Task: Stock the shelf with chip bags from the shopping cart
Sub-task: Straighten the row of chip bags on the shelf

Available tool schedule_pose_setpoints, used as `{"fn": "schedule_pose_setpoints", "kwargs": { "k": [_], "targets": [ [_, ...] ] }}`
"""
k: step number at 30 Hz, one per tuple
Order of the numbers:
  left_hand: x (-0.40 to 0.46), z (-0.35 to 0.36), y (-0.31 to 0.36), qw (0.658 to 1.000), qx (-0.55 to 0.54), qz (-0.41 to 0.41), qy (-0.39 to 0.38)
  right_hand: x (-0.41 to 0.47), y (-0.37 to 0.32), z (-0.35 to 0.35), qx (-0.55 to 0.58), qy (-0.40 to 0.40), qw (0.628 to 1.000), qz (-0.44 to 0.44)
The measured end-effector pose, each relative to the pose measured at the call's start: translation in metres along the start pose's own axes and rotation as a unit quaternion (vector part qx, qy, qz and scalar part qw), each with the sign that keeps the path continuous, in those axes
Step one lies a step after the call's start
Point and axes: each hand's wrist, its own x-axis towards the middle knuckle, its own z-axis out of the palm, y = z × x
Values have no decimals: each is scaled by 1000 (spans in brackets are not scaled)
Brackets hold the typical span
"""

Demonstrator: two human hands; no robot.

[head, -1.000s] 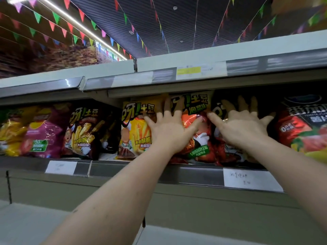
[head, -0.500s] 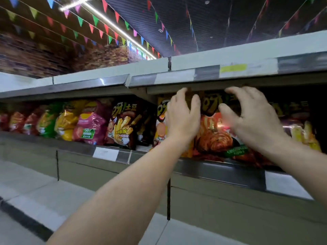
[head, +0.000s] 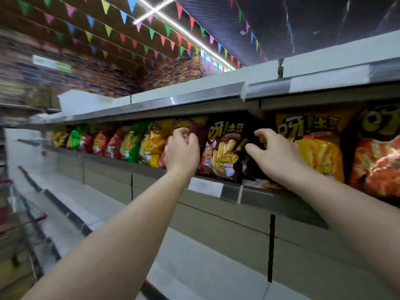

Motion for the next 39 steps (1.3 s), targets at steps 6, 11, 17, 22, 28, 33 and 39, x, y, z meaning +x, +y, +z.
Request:
{"fn": "schedule_pose_setpoints", "kwargs": {
  "k": [6, 11, 17, 22, 28, 33, 39],
  "targets": [
    [38, 17, -20, 993, -16, -5, -115, 34, -1, 31, 24, -10, 991, 131],
    [56, 37, -21, 984, -16, 0, -175, 53, -4, 42, 33, -12, 987, 158],
    [61, 47, -22, 980, 13, -9, -197, 64, 1, 54, 63, -28, 985, 156],
    [65, 53, -25, 970, -3, -31, -242, 69, 0, 62, 94, -24, 981, 169],
    [82, 52, -33, 949, -34, -24, -313, 76, -5, 79, 94, 33, 974, 203],
    [88, 45, -37, 922, 16, 60, -383, 77, -11, 92, 90, 93, 957, 261],
    [93, 38, -53, 911, -18, 110, -398, 71, -17, 100, 86, 149, 940, 294]
  ]
}}
